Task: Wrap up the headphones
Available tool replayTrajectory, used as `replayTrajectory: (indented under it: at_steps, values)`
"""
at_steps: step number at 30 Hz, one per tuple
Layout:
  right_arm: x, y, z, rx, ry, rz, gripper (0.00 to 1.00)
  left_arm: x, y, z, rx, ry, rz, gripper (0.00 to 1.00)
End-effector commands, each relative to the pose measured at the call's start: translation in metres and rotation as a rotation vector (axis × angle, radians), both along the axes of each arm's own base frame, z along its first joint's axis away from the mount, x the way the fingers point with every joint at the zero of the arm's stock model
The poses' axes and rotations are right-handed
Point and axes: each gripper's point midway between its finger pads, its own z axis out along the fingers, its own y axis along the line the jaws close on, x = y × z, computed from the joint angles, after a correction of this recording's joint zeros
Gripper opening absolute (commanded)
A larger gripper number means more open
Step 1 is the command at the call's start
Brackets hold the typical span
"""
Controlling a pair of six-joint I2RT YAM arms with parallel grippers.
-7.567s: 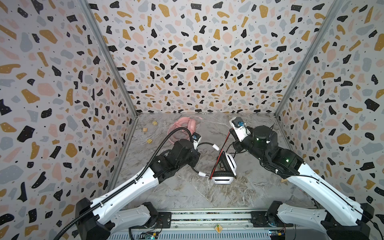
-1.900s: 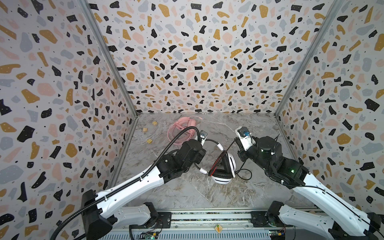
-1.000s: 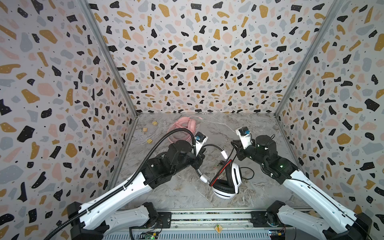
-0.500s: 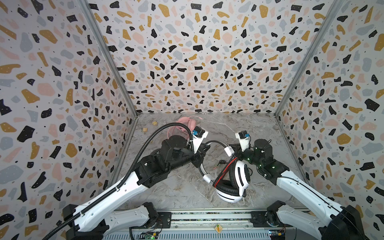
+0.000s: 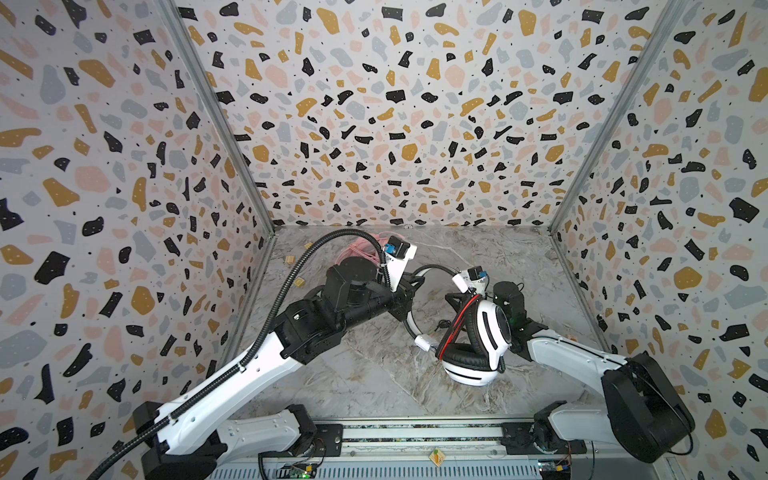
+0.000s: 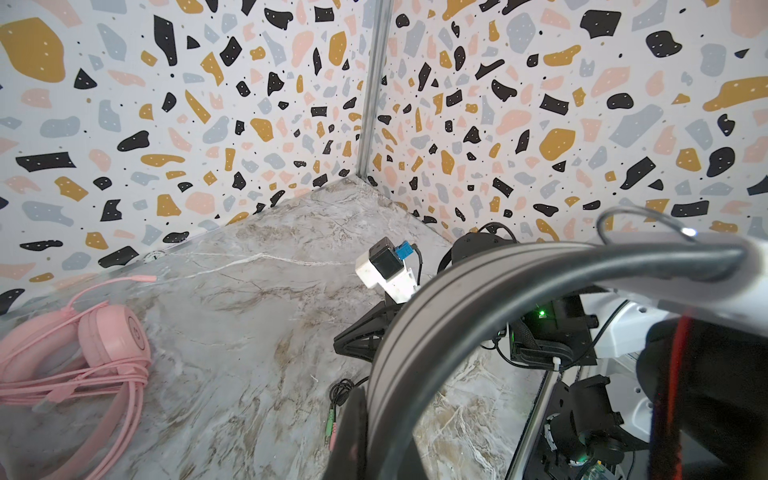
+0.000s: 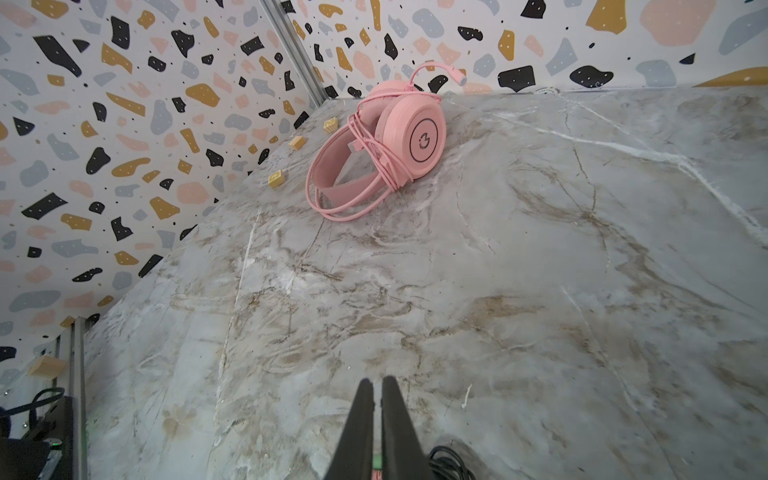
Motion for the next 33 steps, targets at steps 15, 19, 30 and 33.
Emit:
replayTrajectory:
  at_steps: [15, 19, 30, 33]
  values:
    - [-0.025, 0.006, -0.048, 0.067, 0.105, 0.046, 0.06, 0.056, 0.052, 0.061, -0.368, 0.008, 0.192, 0.00]
    - [-0.046, 0.012, -0.061, 0.035, 0.126, 0.052, 0.06, 0.082, 0.072, 0.056, -0.456, 0.074, 0.292, 0.00]
    - [-0.105, 0.035, -0.057, -0.090, 0.098, 0.126, 0.06, 0.132, 0.129, 0.052, -0.557, 0.087, 0.651, 0.00]
    - [-0.119, 0.037, -0.055, -0.115, 0.090, 0.141, 0.05, 0.142, 0.142, 0.047, -0.574, 0.098, 0.730, 0.00]
